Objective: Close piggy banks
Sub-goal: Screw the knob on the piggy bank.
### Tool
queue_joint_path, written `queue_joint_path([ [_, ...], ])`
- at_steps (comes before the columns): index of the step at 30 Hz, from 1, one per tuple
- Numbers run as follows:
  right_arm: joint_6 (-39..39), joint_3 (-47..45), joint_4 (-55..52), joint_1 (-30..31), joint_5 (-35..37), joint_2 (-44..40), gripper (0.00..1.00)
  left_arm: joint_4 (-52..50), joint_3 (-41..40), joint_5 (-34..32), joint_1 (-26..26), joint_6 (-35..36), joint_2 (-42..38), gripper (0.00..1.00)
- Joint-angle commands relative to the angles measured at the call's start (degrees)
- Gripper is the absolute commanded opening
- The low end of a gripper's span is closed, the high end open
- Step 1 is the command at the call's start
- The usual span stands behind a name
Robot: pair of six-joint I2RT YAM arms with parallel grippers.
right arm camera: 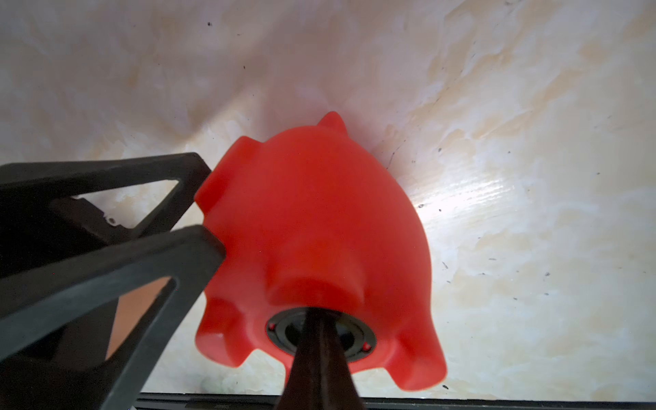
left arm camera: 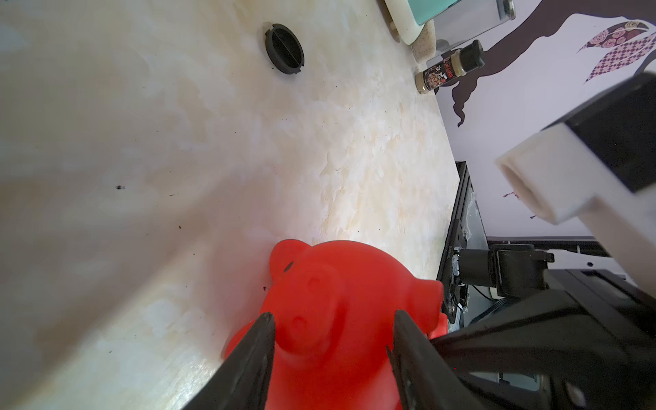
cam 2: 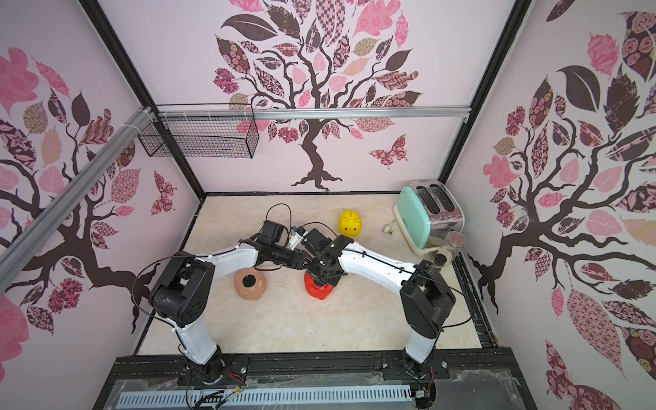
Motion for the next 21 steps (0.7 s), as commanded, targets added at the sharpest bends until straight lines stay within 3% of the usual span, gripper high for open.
queue_joint_path([
  [1, 3.35, -2.63, 4.57, -0.44, -2.29, 0.5, 0.01, -3.34, 0.03, -0.92, -1.02, 1.82, 1.26, 0.55],
  [21, 3.67, -1.87, 4.17, -1.08, -2.3, -1.3, 0.04, -3.76, 0.31, -1.18, -1.0, 1.94, 1.9, 0.54],
])
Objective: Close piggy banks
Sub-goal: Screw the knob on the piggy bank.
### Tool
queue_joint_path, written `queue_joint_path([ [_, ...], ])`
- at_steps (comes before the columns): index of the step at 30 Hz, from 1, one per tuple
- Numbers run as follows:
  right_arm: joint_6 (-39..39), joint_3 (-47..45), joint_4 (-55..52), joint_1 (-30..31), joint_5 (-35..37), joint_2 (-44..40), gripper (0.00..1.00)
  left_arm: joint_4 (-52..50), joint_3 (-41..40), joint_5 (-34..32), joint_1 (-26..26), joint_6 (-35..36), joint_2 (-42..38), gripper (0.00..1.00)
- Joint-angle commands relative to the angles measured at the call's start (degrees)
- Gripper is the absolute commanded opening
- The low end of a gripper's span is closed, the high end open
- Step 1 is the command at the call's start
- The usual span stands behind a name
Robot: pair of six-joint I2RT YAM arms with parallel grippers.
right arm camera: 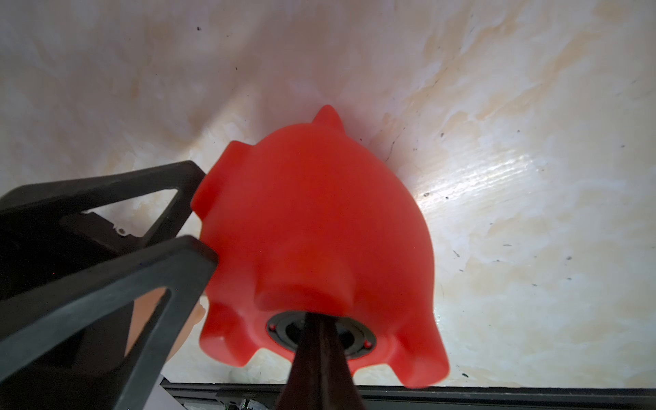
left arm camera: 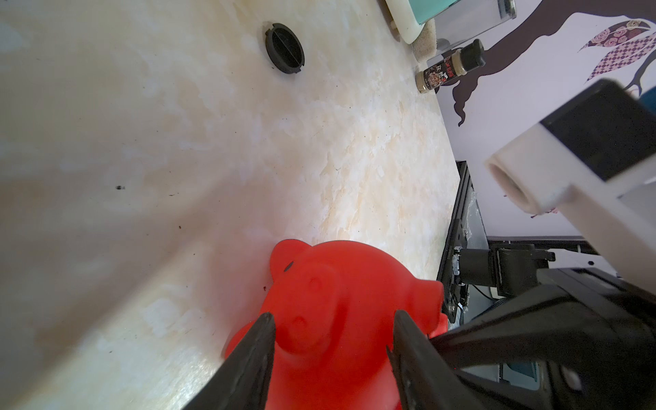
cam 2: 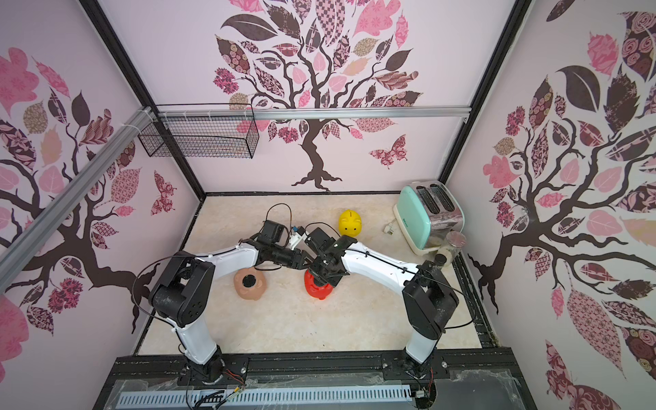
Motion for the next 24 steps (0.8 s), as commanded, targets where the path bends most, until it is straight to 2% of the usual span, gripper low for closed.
queue_joint_path([
  [1, -0.01, -0.32, 2.34, -0.29, 0.25, -0.39, 0.05, -3.37, -0.06, -1.21, -1.02, 1.72, 1.75, 0.54],
  [24, -2.03, 0.65, -0.52, -0.38, 1.1, -5.63, 0.12, -4.15, 0.69, -2.38, -0.85, 2.11, 1.84, 0.54],
])
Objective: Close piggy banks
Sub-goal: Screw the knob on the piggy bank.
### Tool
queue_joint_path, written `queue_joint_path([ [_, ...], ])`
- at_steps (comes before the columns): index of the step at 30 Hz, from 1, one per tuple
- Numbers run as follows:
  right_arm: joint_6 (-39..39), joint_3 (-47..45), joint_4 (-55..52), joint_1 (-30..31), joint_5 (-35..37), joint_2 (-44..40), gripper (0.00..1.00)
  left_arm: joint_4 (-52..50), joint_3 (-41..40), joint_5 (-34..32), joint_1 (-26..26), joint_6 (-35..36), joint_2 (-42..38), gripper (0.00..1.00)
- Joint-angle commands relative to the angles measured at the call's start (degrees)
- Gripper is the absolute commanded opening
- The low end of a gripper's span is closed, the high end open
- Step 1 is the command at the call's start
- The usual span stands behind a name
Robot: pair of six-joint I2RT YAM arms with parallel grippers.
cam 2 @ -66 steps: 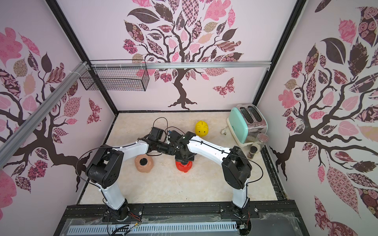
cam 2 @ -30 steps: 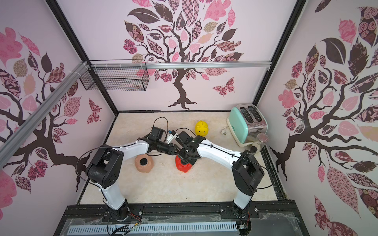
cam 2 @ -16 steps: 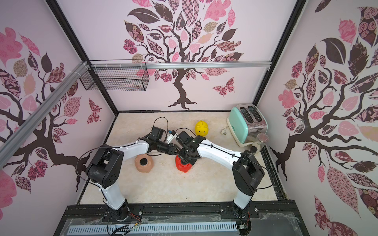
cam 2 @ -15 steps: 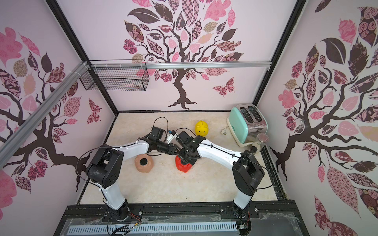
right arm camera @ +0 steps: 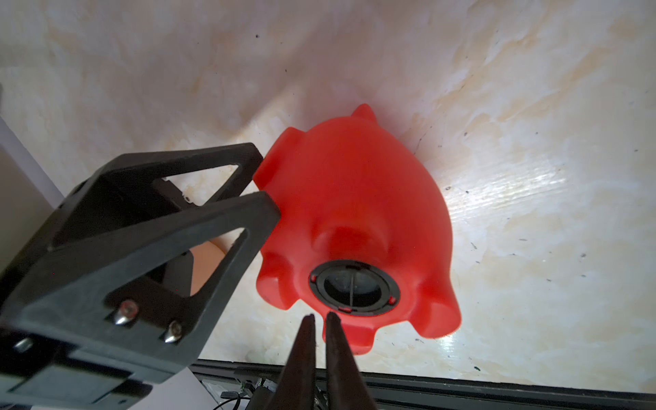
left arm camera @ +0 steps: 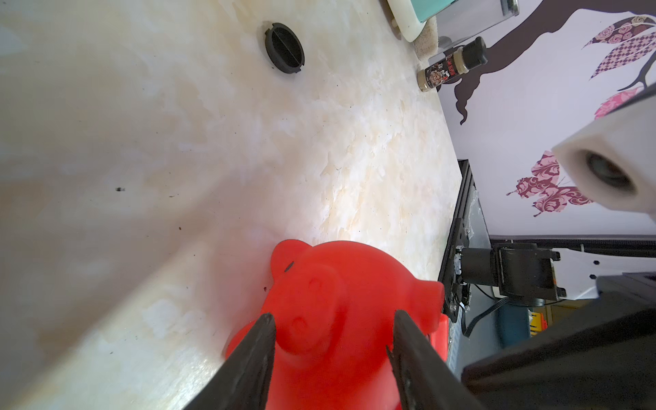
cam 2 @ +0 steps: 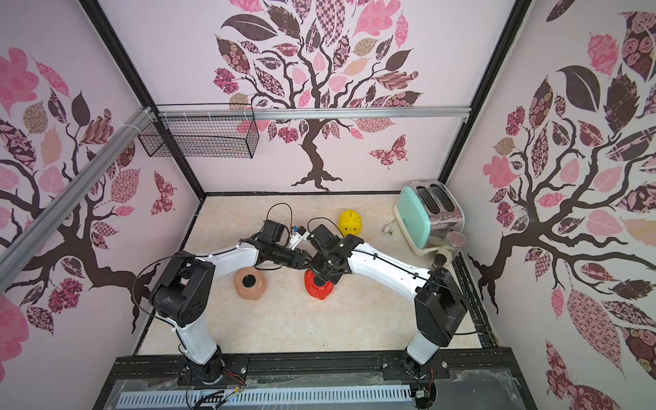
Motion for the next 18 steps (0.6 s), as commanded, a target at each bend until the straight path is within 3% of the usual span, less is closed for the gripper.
queue_joint_path([
  [1, -0.91, 0.93, -1.99, -0.34, 1.01, -1.54, 0.12, -3.29, 0.21, -1.91, -0.7, 1.44, 1.64, 0.54],
  [18, -11.01, -0.48, -2.59, -0.34, 7.89, -8.2, 0.26, -0.86, 0.42, -2.24, -0.65, -0.49, -0.69, 0.56],
])
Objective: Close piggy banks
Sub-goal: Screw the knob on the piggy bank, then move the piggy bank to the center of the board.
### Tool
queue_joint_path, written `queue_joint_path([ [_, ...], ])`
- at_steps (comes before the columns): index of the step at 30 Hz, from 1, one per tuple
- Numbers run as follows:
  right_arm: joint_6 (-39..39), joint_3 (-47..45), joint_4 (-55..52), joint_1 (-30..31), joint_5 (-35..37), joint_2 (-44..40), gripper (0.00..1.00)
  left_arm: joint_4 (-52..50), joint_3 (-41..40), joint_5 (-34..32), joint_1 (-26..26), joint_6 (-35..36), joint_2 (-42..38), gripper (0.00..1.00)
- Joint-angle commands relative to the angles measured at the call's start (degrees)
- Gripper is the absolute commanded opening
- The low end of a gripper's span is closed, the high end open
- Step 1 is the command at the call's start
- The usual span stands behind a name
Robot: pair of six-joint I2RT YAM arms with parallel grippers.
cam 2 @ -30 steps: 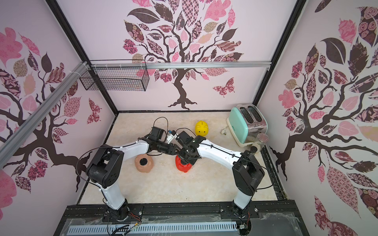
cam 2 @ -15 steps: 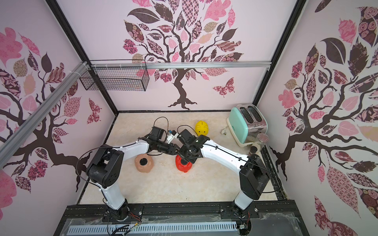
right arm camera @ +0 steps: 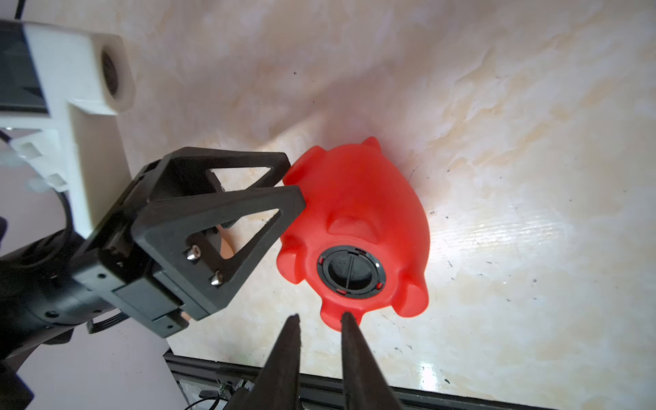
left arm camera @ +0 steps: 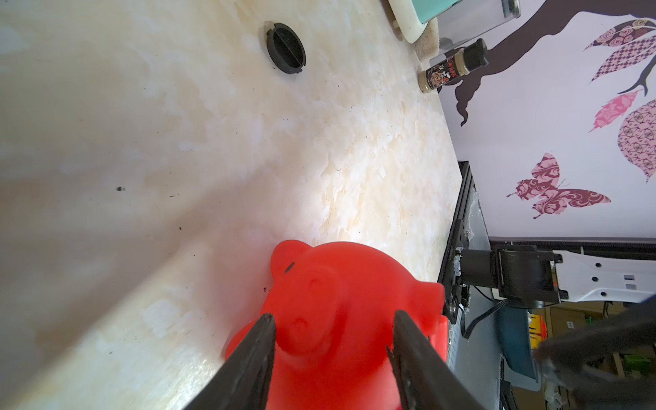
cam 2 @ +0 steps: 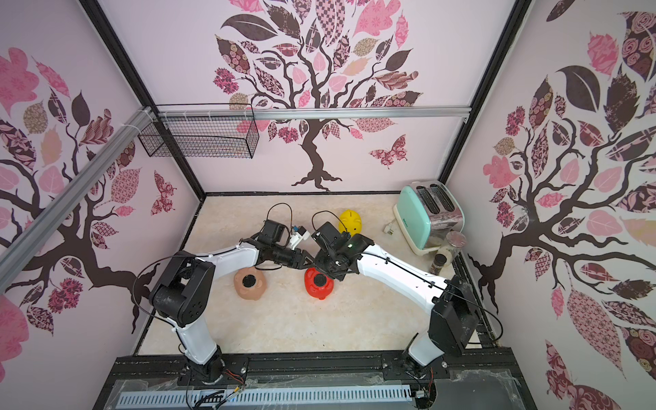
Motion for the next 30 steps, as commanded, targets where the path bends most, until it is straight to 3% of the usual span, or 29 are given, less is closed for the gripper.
queue_joint_path([
  [1, -3.74, -0.12, -1.62, -0.34, 3.51, -2.49, 0.27, -1.07, 0.78, -2.18, -0.48, 0.14, -0.78, 0.56],
  [9, -7.4, -0.42, -1.49, -0.34, 3.11, -3.93, 0.33, -1.11, 2.07, -3.76, 0.05, -0.69, -3.67, 0.58],
  [16, -10.84, -2.91, -0.73, -0.65, 4.26, -7.07, 0.43, -1.94, 0.55, -6.75, 0.78, -1.83, -12.39, 0.6],
  [21, -16.11, -5.43, 1.71, -2.49, 4.69, -10.53, 0.54, -2.96, -1.58, -9.43, 0.79, -3.92, -21.94, 0.61],
  [24, -21.0, -6.79, 3.39, -3.65, 6.62, -13.55, 0.61, -2.55, -3.29, -16.09, -0.43, -6.73, -28.16, 0.63],
  [30, -32.14, -7.67, 2.93, -4.97, 12.86, -17.86, 0.87, -10.18, -3.66, -25.48, -0.58, -10.55, -38.35, 0.66],
])
